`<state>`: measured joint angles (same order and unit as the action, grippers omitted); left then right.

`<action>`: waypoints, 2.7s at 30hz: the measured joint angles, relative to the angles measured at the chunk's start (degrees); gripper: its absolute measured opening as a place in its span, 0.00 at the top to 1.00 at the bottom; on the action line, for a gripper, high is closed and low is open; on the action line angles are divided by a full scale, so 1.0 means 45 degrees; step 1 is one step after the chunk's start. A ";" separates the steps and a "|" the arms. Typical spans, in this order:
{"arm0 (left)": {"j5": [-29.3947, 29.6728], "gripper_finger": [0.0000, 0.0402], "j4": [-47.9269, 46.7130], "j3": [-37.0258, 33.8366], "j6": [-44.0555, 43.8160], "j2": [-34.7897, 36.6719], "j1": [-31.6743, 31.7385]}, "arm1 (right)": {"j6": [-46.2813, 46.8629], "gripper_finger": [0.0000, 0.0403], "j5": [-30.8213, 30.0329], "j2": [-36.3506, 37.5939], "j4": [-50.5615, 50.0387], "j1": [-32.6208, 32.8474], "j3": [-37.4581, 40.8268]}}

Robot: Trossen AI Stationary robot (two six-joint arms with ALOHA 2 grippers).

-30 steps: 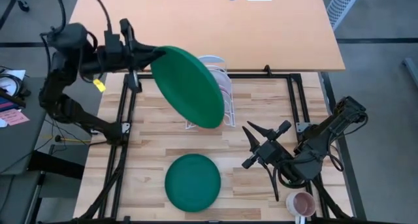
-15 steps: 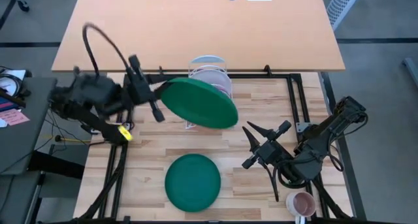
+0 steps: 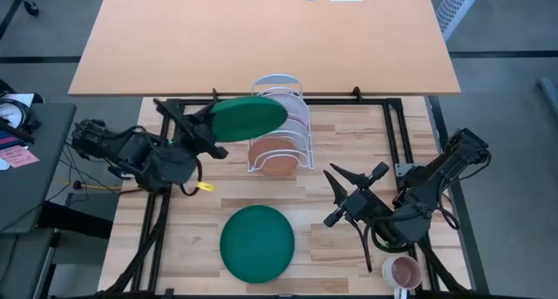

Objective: Sort dishes
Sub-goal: Put the green plate on the dish rack

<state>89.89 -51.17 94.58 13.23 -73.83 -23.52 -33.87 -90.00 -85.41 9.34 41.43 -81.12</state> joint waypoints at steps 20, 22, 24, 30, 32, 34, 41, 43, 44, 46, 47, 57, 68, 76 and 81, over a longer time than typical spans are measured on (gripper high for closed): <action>-0.0569 1.00 -0.7177 -0.0076 -0.9103 0.0706 -0.0016 | 0.0308 0.76 0.0000 0.0000 -0.0039 0.0000 0.0000; -0.0485 1.00 -0.6962 -0.0076 -0.8822 0.0704 0.0126 | 0.0485 0.76 0.0000 0.0000 -0.0052 -0.0006 0.0000; -0.0439 1.00 -0.6971 -0.0076 -0.8678 0.0735 0.0267 | 0.0523 0.76 0.0000 0.0000 -0.0068 -0.0010 0.0000; -0.0231 1.00 -0.6737 -0.0020 -0.7757 0.0955 0.1220 | 0.0525 0.76 0.0000 0.0000 -0.0073 -0.0073 0.0000; -0.0187 1.00 -0.6662 0.0159 -0.7412 0.0954 0.1649 | 0.0529 0.76 0.0000 0.0000 -0.0073 -0.0076 0.0000; -0.0166 1.00 -0.6318 0.0360 -0.6907 0.0973 0.1990 | 0.0529 0.76 0.0000 0.0000 -0.0073 -0.0142 0.0000; -0.4749 1.00 -0.1633 0.0455 -0.2217 0.0860 0.2333 | 0.0532 0.76 0.0000 0.0000 -0.0073 -0.0238 0.0000; -0.5853 1.00 0.0459 0.0363 -0.0400 0.0708 0.2342 | 0.0529 0.76 0.0000 0.0000 -0.0073 -0.0243 0.0000; -0.6195 1.00 0.1485 0.0312 0.0564 0.0573 0.2370 | 0.0529 0.76 0.0000 0.0000 -0.0074 -0.0243 0.0000; -0.6317 1.00 0.3886 0.0235 0.2603 0.0312 0.2468 | 0.0529 0.76 0.0002 0.0001 -0.0073 -0.0239 0.0000; -0.6431 1.00 0.5007 0.0225 0.3511 0.0178 0.2532 | 0.0529 0.76 0.0000 0.0005 -0.0073 -0.0238 0.0000; -1.0231 1.00 1.5008 0.0264 1.0830 -0.1145 0.4935 | 0.0092 0.76 0.0000 0.0005 -0.0196 0.0149 0.0000; -1.3078 1.00 1.6404 0.0293 0.5560 -0.1068 1.0420 | -0.0889 0.76 0.0000 0.0015 0.0825 0.1322 0.0000; -1.4954 1.00 1.5257 -0.1810 0.2077 -0.0898 1.2993 | -0.0962 0.76 0.0000 0.0019 0.0787 0.1289 0.0000; -1.6253 1.00 1.8389 -0.5101 0.1804 -0.0148 1.3524 | -0.0962 0.76 0.0000 0.0019 0.0782 0.1265 0.0000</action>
<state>16.75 31.58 71.63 21.35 -74.50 37.34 -38.20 -90.00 -85.32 12.86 47.12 -81.12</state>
